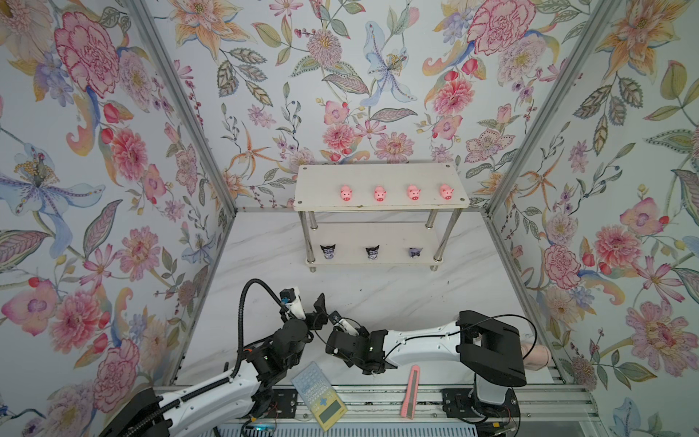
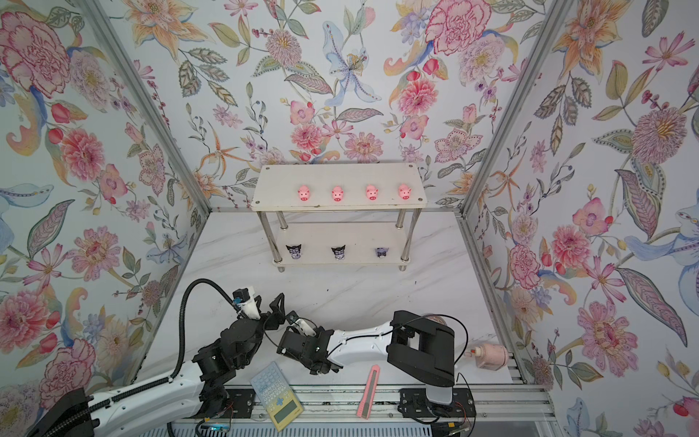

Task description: Place and organize the plastic toys onto the shelf

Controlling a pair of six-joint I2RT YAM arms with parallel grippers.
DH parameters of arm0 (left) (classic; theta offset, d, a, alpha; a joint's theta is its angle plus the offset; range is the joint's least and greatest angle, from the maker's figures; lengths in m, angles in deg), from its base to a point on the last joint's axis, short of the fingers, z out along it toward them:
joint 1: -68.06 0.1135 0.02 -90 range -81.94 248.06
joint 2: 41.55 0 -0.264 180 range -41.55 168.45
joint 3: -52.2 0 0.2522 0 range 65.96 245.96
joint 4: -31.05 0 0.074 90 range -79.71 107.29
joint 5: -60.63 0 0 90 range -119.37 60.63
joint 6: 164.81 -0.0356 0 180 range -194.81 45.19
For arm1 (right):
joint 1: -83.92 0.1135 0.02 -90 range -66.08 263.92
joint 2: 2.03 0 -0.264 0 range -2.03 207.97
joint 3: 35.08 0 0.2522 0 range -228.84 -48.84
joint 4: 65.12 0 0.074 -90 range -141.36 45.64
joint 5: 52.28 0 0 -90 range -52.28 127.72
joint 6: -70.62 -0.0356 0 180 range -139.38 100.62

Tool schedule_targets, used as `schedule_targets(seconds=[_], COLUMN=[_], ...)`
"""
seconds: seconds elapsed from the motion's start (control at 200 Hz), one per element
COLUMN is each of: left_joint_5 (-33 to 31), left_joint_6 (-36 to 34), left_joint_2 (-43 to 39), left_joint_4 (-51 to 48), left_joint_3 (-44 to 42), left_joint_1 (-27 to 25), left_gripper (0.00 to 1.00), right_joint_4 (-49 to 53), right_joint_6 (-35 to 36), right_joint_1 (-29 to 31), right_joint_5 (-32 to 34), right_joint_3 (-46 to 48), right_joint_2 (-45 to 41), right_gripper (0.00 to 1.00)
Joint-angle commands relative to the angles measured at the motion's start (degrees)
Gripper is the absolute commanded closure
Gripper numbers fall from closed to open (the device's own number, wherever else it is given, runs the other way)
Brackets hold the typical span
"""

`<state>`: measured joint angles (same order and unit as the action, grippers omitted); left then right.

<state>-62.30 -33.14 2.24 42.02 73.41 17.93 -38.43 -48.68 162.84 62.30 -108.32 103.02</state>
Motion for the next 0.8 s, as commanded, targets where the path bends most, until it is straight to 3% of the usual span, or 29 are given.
schedule_targets(seconds=[0.0, 0.235, 0.34, 0.545, 0.581, 0.631, 0.676, 0.716, 0.796], left_joint_5=[-0.86, 0.79, 2.63, 4.41, 4.89, 5.58, 6.22, 6.79, 7.76], left_joint_6=[1.85, 3.94, 4.46, 5.09, 4.93, 4.92, 4.93, 5.01, 5.71], left_joint_2=[-2.02, -4.24, -3.77, -1.43, -0.92, -0.1, 0.89, 1.78, 3.58], left_joint_4=[-1.75, -3.29, -3.11, -1.56, -1.11, -0.79, -0.43, -0.15, 0.75], left_joint_3=[-1.11, -2.43, -2.54, -2.42, -2.35, -1.98, -1.81, -1.7, -1.64], left_joint_1=[0.53, 0.49, 0.48, 0.3, 0.29, 0.27, 0.29, 0.23, 0.12], left_gripper=[0.17, 0.18, 0.18, 0.19, 0.2, 0.23, 0.26, 0.29, 0.31], right_joint_4=[-2.82, -8.47, -9.32, -8.95, -9.75, -10.24, -10.29, -10.29, -10.29], right_joint_6=[-0.3, -0.05, -1.1, -2.19, -2.29, -2.13, -1.96, -1.46, -0.29], right_joint_1=[0.9, -1.5, -3.65, -13.8, -15.84, -18.11, -19.66, -20.48, -20.91], right_joint_5=[-10.47, -17.35, -17.51, -20.62, -21.74, -23.67, -25.1, -26.13, -26.01], right_joint_3=[2.39, 7.8, 11.78, 18.0, 18.5, 18.18, 17.09, 15.96, 13.75], right_joint_2=[0.89, -9.18, -16.06, -21.67, -21.4, -20.03, -18.1, -16.23, -12.52], right_gripper=[0.65, 0.62, 0.62, 0.55, 0.59, 0.77, 0.88, 0.93, 0.94])
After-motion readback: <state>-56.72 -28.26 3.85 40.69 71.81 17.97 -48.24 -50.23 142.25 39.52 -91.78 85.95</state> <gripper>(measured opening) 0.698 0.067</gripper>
